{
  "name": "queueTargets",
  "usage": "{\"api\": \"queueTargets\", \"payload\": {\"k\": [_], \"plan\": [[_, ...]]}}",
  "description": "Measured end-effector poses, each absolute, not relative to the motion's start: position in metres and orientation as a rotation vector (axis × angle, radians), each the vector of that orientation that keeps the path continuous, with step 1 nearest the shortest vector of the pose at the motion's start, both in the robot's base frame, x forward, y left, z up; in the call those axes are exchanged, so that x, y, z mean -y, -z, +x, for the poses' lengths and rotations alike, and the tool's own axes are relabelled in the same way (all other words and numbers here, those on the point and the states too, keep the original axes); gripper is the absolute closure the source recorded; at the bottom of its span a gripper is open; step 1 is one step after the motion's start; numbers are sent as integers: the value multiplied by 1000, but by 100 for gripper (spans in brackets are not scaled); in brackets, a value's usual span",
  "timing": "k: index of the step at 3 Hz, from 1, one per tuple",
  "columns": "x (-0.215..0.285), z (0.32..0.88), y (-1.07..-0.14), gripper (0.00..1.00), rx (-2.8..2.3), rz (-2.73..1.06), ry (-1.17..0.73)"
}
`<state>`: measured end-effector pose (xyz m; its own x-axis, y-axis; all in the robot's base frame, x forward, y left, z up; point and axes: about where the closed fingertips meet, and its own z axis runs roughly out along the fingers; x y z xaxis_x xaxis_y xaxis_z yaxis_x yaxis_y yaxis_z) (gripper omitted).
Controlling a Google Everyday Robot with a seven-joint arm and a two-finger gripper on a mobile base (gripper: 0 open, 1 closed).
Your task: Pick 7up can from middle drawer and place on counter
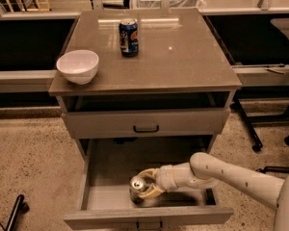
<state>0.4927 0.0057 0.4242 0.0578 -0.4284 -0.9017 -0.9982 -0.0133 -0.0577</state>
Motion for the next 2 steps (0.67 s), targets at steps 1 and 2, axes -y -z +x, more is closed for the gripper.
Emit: {"api": "queueTargets", "payload": {"k": [1, 2], "plan": [[-11, 490, -429, 69, -1428, -1547, -942], [-9, 488, -436, 88, -1409, -1534, -932]]}}
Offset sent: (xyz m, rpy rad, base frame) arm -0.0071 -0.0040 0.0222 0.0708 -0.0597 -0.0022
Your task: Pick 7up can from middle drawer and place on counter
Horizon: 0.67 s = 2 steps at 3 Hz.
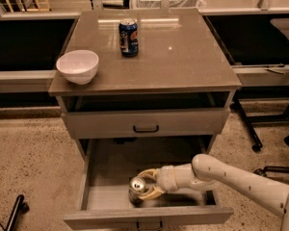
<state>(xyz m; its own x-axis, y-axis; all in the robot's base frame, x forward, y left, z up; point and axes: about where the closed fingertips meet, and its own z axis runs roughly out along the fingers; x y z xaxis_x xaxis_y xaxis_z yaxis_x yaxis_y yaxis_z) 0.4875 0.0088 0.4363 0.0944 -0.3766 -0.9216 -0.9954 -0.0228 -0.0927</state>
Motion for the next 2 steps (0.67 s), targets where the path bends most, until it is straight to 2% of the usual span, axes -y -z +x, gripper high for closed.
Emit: {"api": "queueTargets", "payload": {"k": [1, 2], "plan": [[1, 481, -459, 100, -1401, -1499, -891], [22, 469, -506, 100, -1396, -1483, -834]]}}
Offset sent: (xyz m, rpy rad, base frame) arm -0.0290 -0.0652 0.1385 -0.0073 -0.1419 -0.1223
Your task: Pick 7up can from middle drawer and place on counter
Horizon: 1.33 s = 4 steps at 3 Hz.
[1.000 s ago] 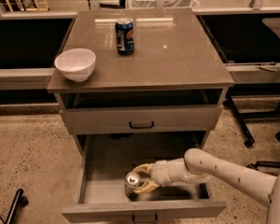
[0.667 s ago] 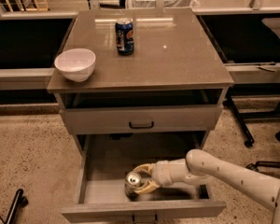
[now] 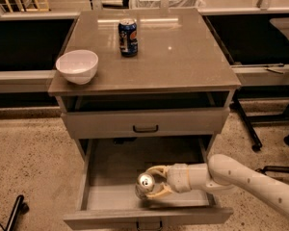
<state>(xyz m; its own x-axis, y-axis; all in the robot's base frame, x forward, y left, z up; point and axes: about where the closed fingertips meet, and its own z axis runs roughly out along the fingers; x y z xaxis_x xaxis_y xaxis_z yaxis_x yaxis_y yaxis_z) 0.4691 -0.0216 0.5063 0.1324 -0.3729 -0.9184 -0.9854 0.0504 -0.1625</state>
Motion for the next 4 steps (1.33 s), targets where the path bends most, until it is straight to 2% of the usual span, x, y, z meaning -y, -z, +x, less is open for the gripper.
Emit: {"api": "queueTargets", "payload": {"k": [2, 3, 4], "plan": [[88, 481, -660, 100, -1380, -1508, -813], [110, 467, -732, 100, -1361, -1497, -770], [116, 464, -737, 100, -1361, -1493, -747]]}}
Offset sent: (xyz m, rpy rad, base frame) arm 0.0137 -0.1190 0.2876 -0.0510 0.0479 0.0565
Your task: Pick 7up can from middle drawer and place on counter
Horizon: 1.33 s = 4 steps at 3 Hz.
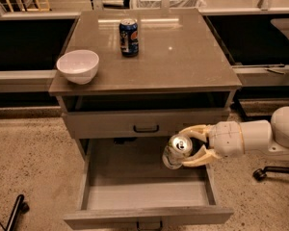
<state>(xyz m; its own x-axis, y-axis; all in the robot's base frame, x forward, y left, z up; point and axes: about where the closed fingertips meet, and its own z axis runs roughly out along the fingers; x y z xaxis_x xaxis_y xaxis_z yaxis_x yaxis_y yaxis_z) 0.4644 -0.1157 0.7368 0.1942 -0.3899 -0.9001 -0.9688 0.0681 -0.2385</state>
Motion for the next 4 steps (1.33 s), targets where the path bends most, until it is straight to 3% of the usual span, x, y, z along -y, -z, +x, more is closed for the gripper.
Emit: {"api": "queueTargets", "payload": {"k": [2, 4], "plan": [[84, 513, -818, 100, -1403, -1639, -856], [64, 598, -863, 100, -1563, -1579, -1053]]}}
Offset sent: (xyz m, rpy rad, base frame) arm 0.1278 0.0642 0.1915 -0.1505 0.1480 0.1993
